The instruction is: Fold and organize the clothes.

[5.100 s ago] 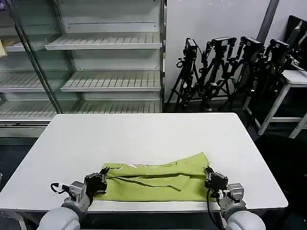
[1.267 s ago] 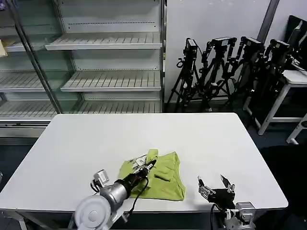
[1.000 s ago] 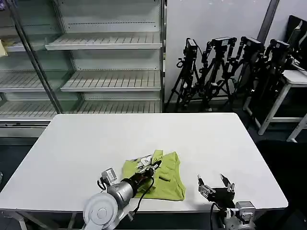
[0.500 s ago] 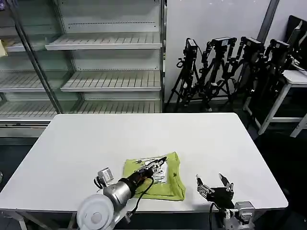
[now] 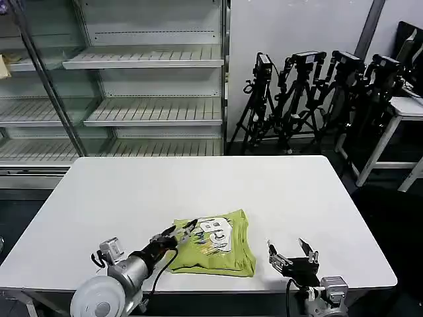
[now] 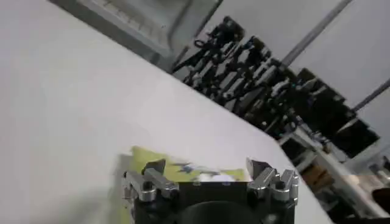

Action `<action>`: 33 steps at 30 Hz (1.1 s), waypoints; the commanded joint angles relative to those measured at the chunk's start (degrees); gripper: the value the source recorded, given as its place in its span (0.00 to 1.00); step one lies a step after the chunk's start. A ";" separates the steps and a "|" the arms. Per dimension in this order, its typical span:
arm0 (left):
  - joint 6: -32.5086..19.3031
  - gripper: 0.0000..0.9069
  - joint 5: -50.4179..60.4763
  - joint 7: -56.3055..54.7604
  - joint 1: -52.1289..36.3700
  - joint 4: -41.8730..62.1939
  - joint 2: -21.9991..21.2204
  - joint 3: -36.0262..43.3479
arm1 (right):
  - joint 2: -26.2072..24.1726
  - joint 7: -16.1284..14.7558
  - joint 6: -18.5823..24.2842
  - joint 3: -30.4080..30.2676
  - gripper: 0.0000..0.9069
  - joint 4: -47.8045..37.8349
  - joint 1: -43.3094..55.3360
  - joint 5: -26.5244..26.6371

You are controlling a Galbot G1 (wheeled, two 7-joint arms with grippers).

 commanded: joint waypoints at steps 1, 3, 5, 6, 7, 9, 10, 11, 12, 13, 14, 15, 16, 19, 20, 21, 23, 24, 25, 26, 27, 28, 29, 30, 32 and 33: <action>-0.06 1.00 1.58 0.40 3.12 5.83 0.71 -3.37 | -0.16 0.00 0.11 0.53 1.00 0.28 -0.28 0.08; -0.11 1.00 3.79 0.98 2.82 7.16 -0.46 -2.86 | -0.14 0.00 0.13 0.70 1.00 0.59 -0.61 0.05; -0.12 1.00 4.27 1.17 2.57 8.36 -1.04 -2.75 | -0.12 0.00 0.12 0.81 1.00 0.82 -0.79 0.03; -0.12 1.00 4.08 1.22 2.47 8.64 -1.20 -2.71 | -0.09 0.00 0.12 0.86 1.00 0.93 -0.90 0.02; -0.11 1.00 3.72 1.24 2.46 8.85 -1.37 -2.63 | -0.07 0.01 0.12 0.88 1.00 0.99 -0.98 0.00; -0.12 1.00 2.56 1.25 2.54 8.59 -1.71 -2.44 | 0.03 0.04 0.12 0.92 1.00 1.10 -1.06 -0.04; -0.13 1.00 2.43 1.30 2.56 8.33 -2.03 -2.17 | 0.05 0.04 0.12 0.92 1.00 1.12 -1.09 -0.07; -0.14 1.00 2.38 1.46 2.51 8.23 -2.39 -2.00 | 0.17 0.04 0.12 0.90 1.00 1.13 -1.11 -0.12; -0.15 1.00 2.01 1.51 2.41 8.07 -2.79 -1.83 | 0.25 0.07 0.12 0.89 1.00 1.14 -1.11 -0.12; -0.16 1.00 1.57 1.47 2.27 8.02 -3.35 -1.74 | 0.37 0.07 0.11 0.86 1.00 1.15 -1.14 -0.17; -0.15 1.00 0.82 1.42 2.02 8.00 -3.77 -1.73 | 0.47 0.10 0.11 0.83 1.00 1.21 -1.14 -0.19; -0.25 1.00 0.22 1.37 1.78 7.93 -4.32 -1.64 | 0.57 0.11 0.09 0.82 1.00 1.26 -1.13 -0.22; -0.34 1.00 -0.37 1.35 1.62 7.75 -4.76 -1.53 | 0.64 0.12 0.09 0.82 1.00 1.30 -1.15 -0.24; -0.84 0.99 -0.81 1.27 1.47 7.07 -6.20 -0.82 | 0.88 0.18 0.04 0.82 1.00 1.43 -1.29 -0.36; -1.12 0.92 -0.76 1.19 1.42 6.96 -6.63 -0.51 | 0.94 0.19 0.03 0.85 1.00 1.44 -1.34 -0.42; -1.45 0.84 -0.70 1.18 1.26 7.01 -6.93 -0.19 | 0.98 0.19 0.03 0.89 1.00 1.48 -1.43 -0.46; -1.77 0.63 -0.62 0.96 1.04 7.20 -7.43 0.09 | 1.07 0.20 0.03 1.01 1.00 1.59 -1.56 -0.53; -2.18 0.48 -0.56 0.85 0.91 7.31 -7.67 0.26 | 1.11 0.20 0.03 1.11 1.00 1.71 -1.69 -0.53; -2.52 0.40 -0.54 0.83 0.86 7.38 -7.73 0.32 | 1.12 0.20 0.03 1.18 1.00 1.75 -1.72 -0.53; -2.88 0.14 -0.53 0.69 0.78 7.48 -7.81 0.40 | 1.16 0.22 0.03 1.23 1.00 1.80 -1.75 -0.54; -3.72 0.06 -0.40 0.68 0.50 7.71 -8.01 0.47 | 1.20 0.23 0.03 1.28 1.00 1.81 -1.78 -0.54; -4.08 0.02 -0.34 0.69 0.42 7.82 -8.07 0.48 | 1.26 0.24 0.02 1.30 1.00 1.80 -1.80 -0.53; -4.63 0.02 -0.32 0.72 0.25 8.06 -8.17 0.48 | 1.28 0.25 0.01 1.30 1.00 1.78 -1.80 -0.55; -5.09 0.02 -0.38 0.68 0.04 8.21 -8.26 0.42 | 1.44 0.27 0.03 1.30 1.00 1.78 -1.81 -0.60; -5.48 0.02 -0.56 0.73 -0.03 8.21 -8.28 0.31 | 1.59 0.29 0.01 1.27 1.00 1.84 -1.81 -0.62; -5.66 0.02 -0.74 0.76 -0.08 8.18 -8.30 0.24 | 1.67 0.29 0.00 1.26 1.00 1.87 -1.78 -0.62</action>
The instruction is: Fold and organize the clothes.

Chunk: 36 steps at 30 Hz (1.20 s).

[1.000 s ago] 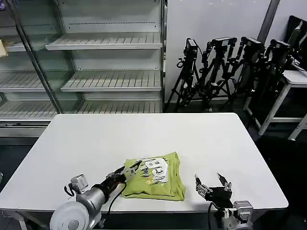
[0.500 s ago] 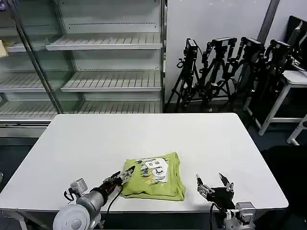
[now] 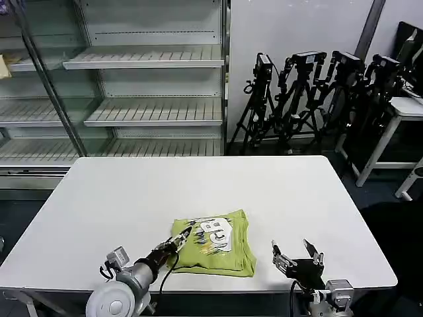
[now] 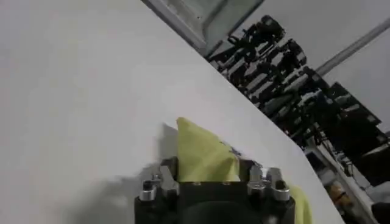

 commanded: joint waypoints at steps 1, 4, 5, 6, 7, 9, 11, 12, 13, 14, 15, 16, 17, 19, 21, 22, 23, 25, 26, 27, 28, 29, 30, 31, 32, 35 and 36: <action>-2.87 0.02 -0.99 0.12 -0.46 0.48 -1.39 -0.05 | 0.39 0.06 -0.08 -0.02 1.00 0.14 -0.01 -0.04; -2.89 0.02 -1.60 0.05 -0.35 0.26 -1.74 -0.16 | 0.59 0.08 -0.07 -0.06 1.00 0.13 0.00 -0.11; -2.91 0.02 -1.87 0.04 -0.28 0.19 -1.84 -0.18 | 0.63 0.07 -0.08 -0.06 1.00 0.14 0.01 -0.12; -2.97 0.02 -2.21 0.03 -0.21 0.00 -2.06 -0.27 | 0.69 0.07 -0.07 -0.04 1.00 0.15 -0.03 -0.12; -2.99 0.02 -2.33 0.06 -0.19 -0.05 -2.14 -0.31 | 0.71 0.07 -0.07 -0.03 1.00 0.15 -0.03 -0.12; -3.14 0.02 -3.00 0.07 -0.22 -0.32 -2.43 -0.57 | 0.81 0.09 -0.07 -0.01 1.00 0.16 -0.02 -0.12; -3.27 0.02 -3.32 0.08 -0.24 -0.43 -2.61 -0.81 | 0.86 0.10 -0.10 -0.01 1.00 0.24 0.01 -0.13; -3.37 0.02 -3.88 0.09 -0.27 -0.51 -2.70 -1.03 | 0.93 0.11 -0.11 -0.02 1.00 0.29 0.01 -0.12; -3.40 0.02 -4.19 0.12 -0.29 -0.55 -2.72 -1.20 | 0.99 0.12 -0.11 -0.02 1.00 0.31 0.02 -0.13; -3.48 0.02 -4.70 0.12 -0.28 -0.62 -2.73 -1.42 | 1.06 0.14 -0.15 -0.03 1.00 0.35 0.01 -0.13; -3.63 0.02 -5.41 0.11 -0.26 -0.72 -2.74 -2.01 | 1.12 0.17 -0.14 -0.04 1.00 0.43 -0.03 -0.19; -3.67 0.02 -5.80 0.10 -0.23 -0.79 -2.75 -2.39 | 1.14 0.16 -0.14 -0.04 1.00 0.47 -0.05 -0.21; -3.68 0.02 -6.55 0.05 -0.14 -0.91 -2.74 -2.82 | 1.15 0.16 -0.14 -0.02 1.00 0.53 -0.12 -0.22; -3.85 0.02 -7.58 0.05 0.17 -1.17 -2.57 -4.22 | 1.06 0.15 -0.13 0.13 1.00 0.73 -0.25 -0.21; -3.87 0.02 -8.47 0.02 0.71 -1.67 -2.09 -5.76 | 0.95 0.15 -0.13 0.28 1.00 0.83 -0.27 -0.16; -3.79 0.02 -8.73 0.03 0.97 -1.76 -1.72 -6.72 | 0.91 0.15 -0.13 0.32 1.00 0.85 -0.23 -0.13; -3.74 0.02 -8.80 0.04 1.18 -2.04 -1.32 -7.59 | 0.82 0.15 -0.13 0.36 1.00 0.89 -0.17 -0.10; -3.54 0.02 -8.51 0.14 1.90 -2.91 0.27 -11.02 | 0.65 0.13 -0.12 0.38 1.00 0.91 0.06 0.06; -3.30 0.02 -8.18 0.13 2.07 -3.07 1.30 -11.92 | 0.57 0.12 -0.10 0.38 1.00 0.91 0.16 0.09; -2.79 0.02 -6.03 0.35 2.67 -3.53 3.50 -14.39 | 0.52 0.11 -0.09 0.38 1.00 0.90 0.25 0.17; -2.11 0.02 -3.64 0.91 3.15 -3.92 5.29 -16.99 | 0.38 0.11 -0.11 0.34 1.00 0.83 0.52 0.42; -1.65 0.02 -2.34 1.34 3.41 -4.10 6.37 -18.78 | 0.34 0.11 -0.10 0.34 1.00 0.80 0.65 0.50; -0.84 0.02 0.66 2.21 4.29 -4.64 9.79 -22.40 | 0.20 0.11 -0.09 0.29 1.00 0.76 0.87 0.74; -0.64 0.02 1.75 3.59 4.74 -4.87 11.54 -24.67 | 0.09 0.07 -0.08 0.24 1.00 0.67 1.06 0.96; -0.53 0.02 3.72 5.35 5.31 -5.08 13.82 -27.49 | -0.02 0.05 -0.07 0.19 1.00 0.61 1.19 1.09; -0.28 0.02 7.88 9.42 6.40 -5.49 20.42 -35.86 | -0.33 -0.04 0.05 0.00 1.00 -0.01 2.05 1.74; 0.09 0.02 8.68 11.08 6.74 -5.50 23.05 -37.63 | -0.39 -0.06 0.07 -0.10 1.00 -0.17 2.33 2.02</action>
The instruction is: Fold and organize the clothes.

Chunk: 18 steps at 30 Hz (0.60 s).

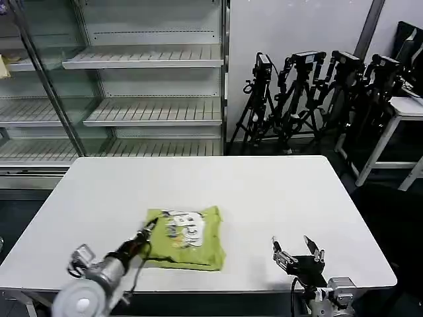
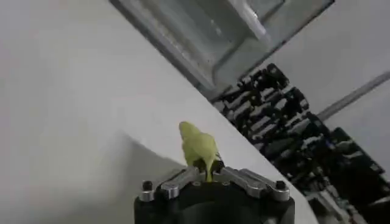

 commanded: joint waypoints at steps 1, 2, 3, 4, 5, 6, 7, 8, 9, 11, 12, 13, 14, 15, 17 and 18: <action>2.59 0.02 13.77 10.50 3.68 -1.72 21.88 -26.77 | -0.43 -0.16 0.22 -0.34 1.00 -0.87 1.53 1.29; 2.89 0.02 14.74 11.33 3.61 -1.64 24.33 -28.81 | -0.47 -0.21 0.23 -0.39 1.00 -0.90 1.69 1.47; 3.23 0.02 16.08 12.39 3.40 -1.43 27.10 -30.03 | -0.49 -0.29 0.35 -0.42 1.00 -0.95 1.87 1.65; 4.27 0.02 17.50 14.15 3.12 -1.34 29.28 -31.00 | -0.48 -0.33 0.42 -0.42 1.00 -0.97 2.03 1.78; 4.67 0.02 18.55 15.09 3.05 -1.33 30.73 -31.13 | -0.46 -0.39 0.49 -0.46 1.00 -1.01 2.20 1.91; 4.65 0.02 21.06 15.96 2.66 -1.57 32.28 -30.44 | -0.35 -0.43 0.59 -0.54 1.00 -1.05 2.35 1.96; 4.65 0.02 22.44 16.34 2.43 -1.94 33.12 -28.98 | -0.25 -0.48 0.68 -0.59 1.00 -1.07 2.40 1.97; 4.62 0.02 25.62 16.73 2.26 -2.78 33.45 -27.10 | -0.19 -0.54 0.74 -0.64 1.00 -1.07 2.35 1.95; 4.47 0.02 27.35 17.09 2.29 -3.24 33.36 -25.24 | -0.13 -0.61 0.86 -0.63 1.00 -1.05 2.24 1.92; 2.81 0.02 34.86 17.50 3.50 -4.83 31.46 -19.73 | -0.08 -0.75 1.15 -0.57 1.00 -0.99 1.86 1.83; 2.19 0.02 38.05 17.47 4.32 -5.37 30.14 -18.29 | -0.08 -0.81 1.27 -0.51 1.00 -0.95 1.66 1.75; 1.37 0.02 41.60 17.39 4.66 -5.89 28.59 -11.30 | -0.09 -0.84 1.43 -0.31 1.00 -0.93 1.36 1.62; 0.74 0.02 44.38 17.37 4.68 -5.71 26.51 -9.58 | -0.10 -0.84 1.50 -0.21 1.00 -0.97 1.21 1.61; -0.32 0.02 48.86 17.15 4.59 -4.56 24.68 -4.20 | -0.09 -0.88 1.58 -0.09 1.00 -0.96 1.11 1.50; -2.57 0.02 56.10 16.59 4.38 -1.81 21.61 2.54 | -0.12 -0.87 1.78 0.22 1.00 -0.98 0.60 1.08; -3.68 0.02 59.57 16.32 4.00 0.42 19.64 5.99 | -0.15 -0.89 1.90 0.35 1.00 -0.93 0.39 0.86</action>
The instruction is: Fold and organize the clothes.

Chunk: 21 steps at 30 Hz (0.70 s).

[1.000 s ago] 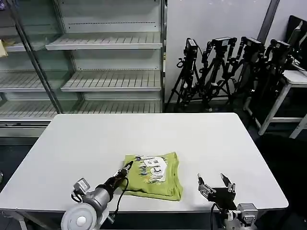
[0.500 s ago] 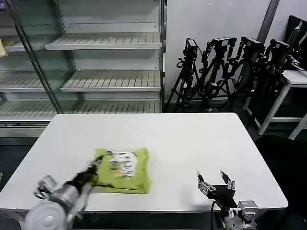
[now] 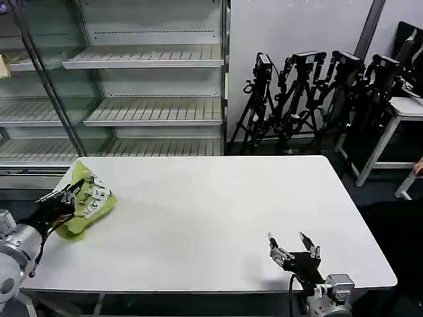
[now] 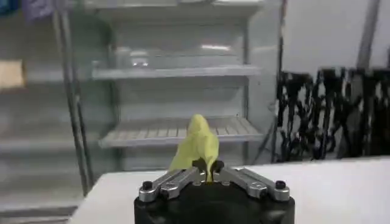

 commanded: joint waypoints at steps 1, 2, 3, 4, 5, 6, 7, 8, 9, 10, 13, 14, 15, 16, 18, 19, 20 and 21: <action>-6.41 0.02 41.26 3.17 0.43 4.38 -4.37 26.94 | -0.09 -0.01 0.51 0.74 1.00 -0.02 -0.85 -0.58; -7.38 0.02 43.64 2.78 -0.13 5.97 -5.88 29.99 | -0.23 0.05 0.49 0.94 1.00 0.10 -0.99 -0.78; -7.47 0.02 45.17 2.24 -1.07 6.43 -6.83 31.85 | -0.34 0.10 0.50 1.10 1.00 0.16 -1.04 -0.93; -7.25 0.02 45.66 1.84 -2.07 6.19 -8.17 33.01 | -0.42 0.15 0.47 1.23 1.00 0.20 -1.05 -1.04; -6.94 0.02 45.68 1.52 -2.56 5.08 -8.96 34.52 | -0.46 0.19 0.45 1.26 1.00 0.26 -1.03 -1.11; -6.26 0.02 45.67 1.29 -3.63 3.72 -10.19 35.73 | -0.51 0.29 0.37 1.33 1.00 0.32 -1.04 -1.22; -5.32 0.02 45.22 1.12 -4.37 1.60 -11.02 36.60 | -0.50 0.31 0.35 1.34 1.00 0.44 -1.06 -1.31; -5.07 0.02 44.88 1.13 -4.62 0.25 -11.29 36.99 | -0.44 0.33 0.31 1.35 1.00 0.56 -1.16 -1.49; -4.21 0.02 43.24 1.12 -5.00 -1.17 -11.55 37.89 | -0.39 0.34 0.28 1.34 1.00 0.59 -1.22 -1.54; -2.89 0.02 41.93 1.06 -5.56 -2.49 -12.06 38.85 | -0.26 0.35 0.26 1.31 1.00 0.60 -1.36 -1.70; -0.22 0.02 38.32 -0.15 -8.79 -1.65 -14.07 42.75 | 0.11 0.30 0.32 1.03 1.00 0.11 -1.56 -2.36; 0.04 0.02 37.02 -0.76 -9.65 -1.21 -14.66 43.44 | 0.22 0.30 0.34 0.98 1.00 0.04 -1.54 -2.49; 0.43 0.02 36.36 -1.34 -10.66 0.42 -15.45 44.59 | 0.32 0.30 0.34 0.89 1.00 -0.04 -1.52 -2.61; 0.46 0.02 35.17 -2.93 -12.31 1.98 -16.67 46.03 | 0.51 0.30 0.32 0.79 1.00 -0.09 -1.50 -2.73; 1.25 0.02 31.88 -4.89 -14.28 4.94 -18.79 47.49 | 0.70 0.29 0.30 0.67 1.00 -0.17 -1.45 -2.82; 1.98 0.02 29.43 -7.32 -16.02 7.10 -20.40 48.43 | 0.98 0.29 0.31 0.59 1.00 -0.28 -1.41 -2.99; 2.52 0.02 27.71 -8.77 -17.32 8.58 -21.58 49.17 | 1.12 0.29 0.31 0.53 1.00 -0.31 -1.44 -3.10; 2.65 0.02 26.63 -9.55 -18.21 9.61 -22.25 49.50 | 1.16 0.29 0.31 0.54 1.00 -0.32 -1.47 -3.13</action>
